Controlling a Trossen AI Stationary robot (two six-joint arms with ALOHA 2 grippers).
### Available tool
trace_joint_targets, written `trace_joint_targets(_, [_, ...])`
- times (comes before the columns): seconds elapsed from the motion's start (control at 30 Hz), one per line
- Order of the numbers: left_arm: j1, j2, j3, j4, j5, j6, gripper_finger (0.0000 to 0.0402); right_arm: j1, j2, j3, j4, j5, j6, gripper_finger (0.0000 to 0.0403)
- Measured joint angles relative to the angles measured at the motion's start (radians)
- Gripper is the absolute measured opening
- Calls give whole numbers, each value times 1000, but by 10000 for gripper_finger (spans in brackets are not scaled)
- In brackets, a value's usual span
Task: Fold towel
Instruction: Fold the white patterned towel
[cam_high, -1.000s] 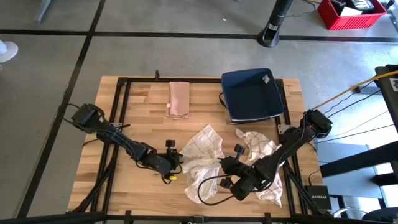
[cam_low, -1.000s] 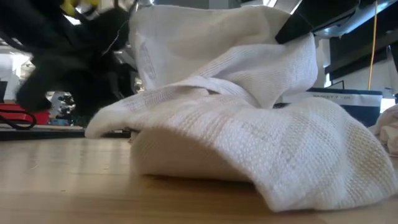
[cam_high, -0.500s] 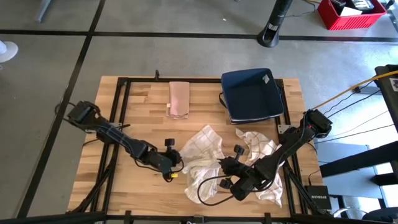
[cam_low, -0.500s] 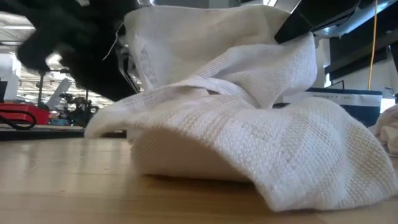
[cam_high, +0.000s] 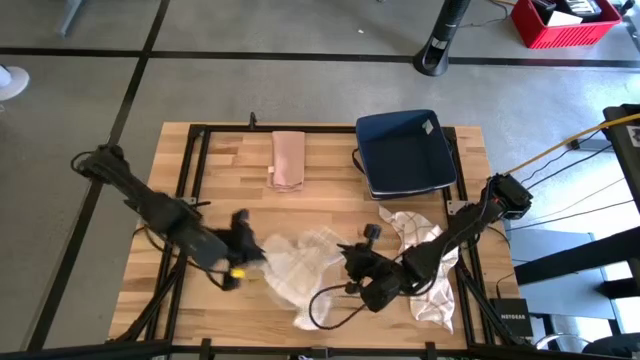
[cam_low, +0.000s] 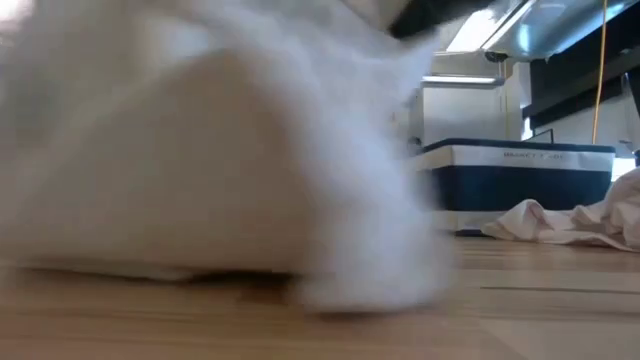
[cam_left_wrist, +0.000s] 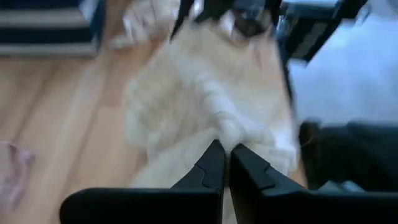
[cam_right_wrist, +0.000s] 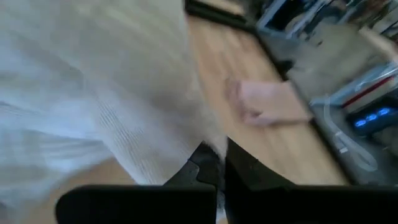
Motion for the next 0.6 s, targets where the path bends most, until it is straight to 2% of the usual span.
trace_joint_targets(0.13, [21, -77, 87, -81, -31, -24, 4, -44, -21, 28, 23, 29, -112, 7])
trace_joint_targets(0.27, [54, -126, 75, -160, -64, -74, 3, -89, -22, 11, 40, -14, -98, 7])
trace_joint_targets(0.4, [81, -114, 16, -254, -100, -175, 3, -114, -3, -69, 59, -129, 4, 7])
trace_joint_targets(0.6, [108, -46, -128, -238, -99, -266, 3, -103, 25, -204, 102, -237, 223, 7])
